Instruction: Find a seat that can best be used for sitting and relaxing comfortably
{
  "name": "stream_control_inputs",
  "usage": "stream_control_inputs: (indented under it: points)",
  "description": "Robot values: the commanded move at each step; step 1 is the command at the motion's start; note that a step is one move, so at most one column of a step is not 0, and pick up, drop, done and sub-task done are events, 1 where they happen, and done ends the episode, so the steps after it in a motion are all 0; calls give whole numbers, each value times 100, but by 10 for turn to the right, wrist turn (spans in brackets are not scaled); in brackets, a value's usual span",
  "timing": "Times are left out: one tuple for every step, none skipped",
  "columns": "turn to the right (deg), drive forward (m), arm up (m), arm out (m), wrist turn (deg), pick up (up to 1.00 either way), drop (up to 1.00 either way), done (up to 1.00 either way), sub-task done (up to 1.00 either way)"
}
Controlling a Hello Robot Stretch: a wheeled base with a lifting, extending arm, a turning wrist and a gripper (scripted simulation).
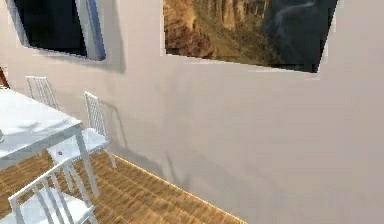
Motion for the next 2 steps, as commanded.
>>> stream_control_inputs:
  points:
    - [0,35,0,0,0,0,0,0,0]
    - [-450,0,0,0,0,0,0,0,0]
